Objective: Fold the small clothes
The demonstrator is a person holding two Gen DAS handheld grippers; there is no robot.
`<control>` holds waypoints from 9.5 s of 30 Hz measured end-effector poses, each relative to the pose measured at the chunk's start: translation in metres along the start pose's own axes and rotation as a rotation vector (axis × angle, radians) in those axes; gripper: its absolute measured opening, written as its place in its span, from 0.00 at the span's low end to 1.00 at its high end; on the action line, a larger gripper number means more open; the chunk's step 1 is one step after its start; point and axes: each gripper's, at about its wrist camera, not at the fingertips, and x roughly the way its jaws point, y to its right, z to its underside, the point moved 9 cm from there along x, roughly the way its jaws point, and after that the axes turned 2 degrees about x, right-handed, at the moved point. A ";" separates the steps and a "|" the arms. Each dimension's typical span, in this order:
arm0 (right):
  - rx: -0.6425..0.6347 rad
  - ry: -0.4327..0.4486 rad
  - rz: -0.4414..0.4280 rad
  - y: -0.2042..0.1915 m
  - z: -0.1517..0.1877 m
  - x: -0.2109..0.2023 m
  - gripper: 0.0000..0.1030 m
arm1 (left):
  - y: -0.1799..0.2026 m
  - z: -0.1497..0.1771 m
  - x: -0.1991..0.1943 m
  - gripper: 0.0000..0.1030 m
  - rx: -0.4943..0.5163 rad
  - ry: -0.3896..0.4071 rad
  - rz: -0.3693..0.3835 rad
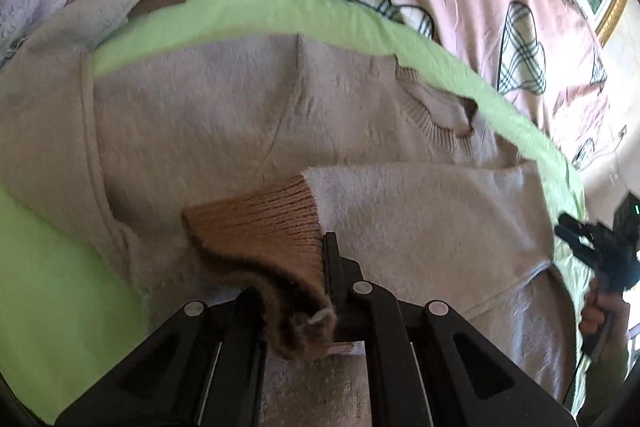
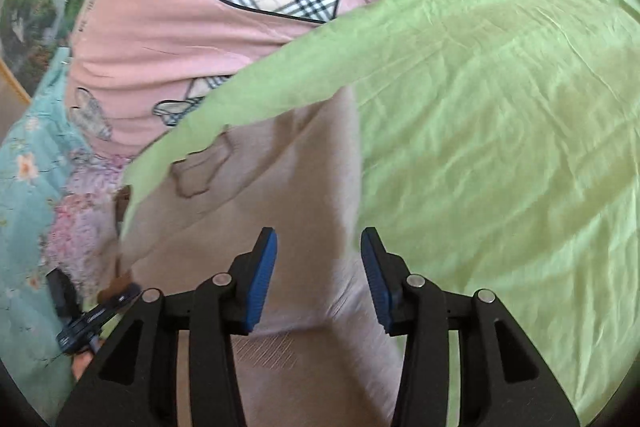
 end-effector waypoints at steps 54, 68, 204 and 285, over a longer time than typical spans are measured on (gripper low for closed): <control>-0.179 -0.254 -0.189 -0.113 0.161 -0.012 0.40 | -0.170 -0.173 0.010 0.07 0.008 0.057 -0.380; -0.109 -0.186 -0.201 -0.101 0.151 -0.027 0.40 | 0.040 -0.096 -0.068 0.07 0.155 0.252 0.053; -0.086 -0.050 -0.172 -0.008 0.197 -0.143 0.46 | -0.033 0.249 -0.181 0.42 -0.006 -0.141 0.082; 0.038 0.061 -0.444 -0.045 -0.009 -0.059 0.09 | 0.006 -0.068 -0.094 0.05 -0.003 0.231 0.371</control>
